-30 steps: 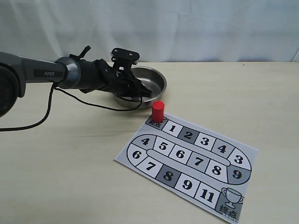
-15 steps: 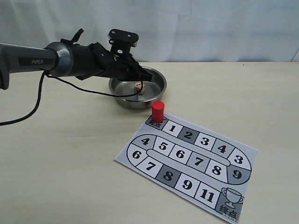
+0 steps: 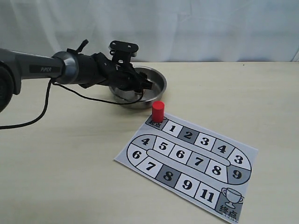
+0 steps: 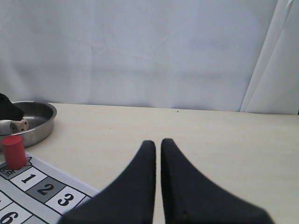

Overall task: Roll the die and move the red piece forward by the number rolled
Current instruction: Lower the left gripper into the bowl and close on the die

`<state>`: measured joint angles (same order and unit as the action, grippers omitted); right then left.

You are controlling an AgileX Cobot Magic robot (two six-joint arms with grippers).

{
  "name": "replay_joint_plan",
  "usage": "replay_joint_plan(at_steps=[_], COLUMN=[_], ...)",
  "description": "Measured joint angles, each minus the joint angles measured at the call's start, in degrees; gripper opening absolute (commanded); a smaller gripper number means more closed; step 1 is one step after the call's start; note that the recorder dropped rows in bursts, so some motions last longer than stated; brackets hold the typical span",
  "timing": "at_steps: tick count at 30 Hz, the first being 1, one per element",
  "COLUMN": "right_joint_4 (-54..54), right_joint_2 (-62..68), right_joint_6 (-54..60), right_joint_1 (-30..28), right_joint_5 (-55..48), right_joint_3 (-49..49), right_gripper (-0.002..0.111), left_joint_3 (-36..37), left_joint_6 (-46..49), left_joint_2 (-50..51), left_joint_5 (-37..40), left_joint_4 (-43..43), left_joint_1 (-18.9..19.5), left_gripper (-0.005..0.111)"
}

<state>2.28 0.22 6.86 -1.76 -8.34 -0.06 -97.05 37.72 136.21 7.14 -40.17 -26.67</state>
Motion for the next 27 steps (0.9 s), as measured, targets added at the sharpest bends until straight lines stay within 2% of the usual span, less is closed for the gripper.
replay_joint_plan(at_steps=[11,15,27], right_joint_4=[0.0,0.0,0.0], right_joint_2=[0.0,0.0,0.0], right_joint_6=[0.0,0.0,0.0], right_joint_1=[0.0,0.0,0.0], right_joint_5=[0.0,0.0,0.0], right_joint_3=[0.0,0.0,0.0], right_gripper=[0.004,0.004,0.004], left_joint_3=[-8.5,-8.6,-8.9], left_joint_6=[-0.2,-0.2,-0.2], left_joint_2=[3.7,5.0,5.9], left_joint_5=[7.4,7.1,3.4], left_joint_4=[-0.6,-0.6,-0.6], left_joint_1=[0.0,0.0,0.0], left_gripper=[0.061,0.065,0.065])
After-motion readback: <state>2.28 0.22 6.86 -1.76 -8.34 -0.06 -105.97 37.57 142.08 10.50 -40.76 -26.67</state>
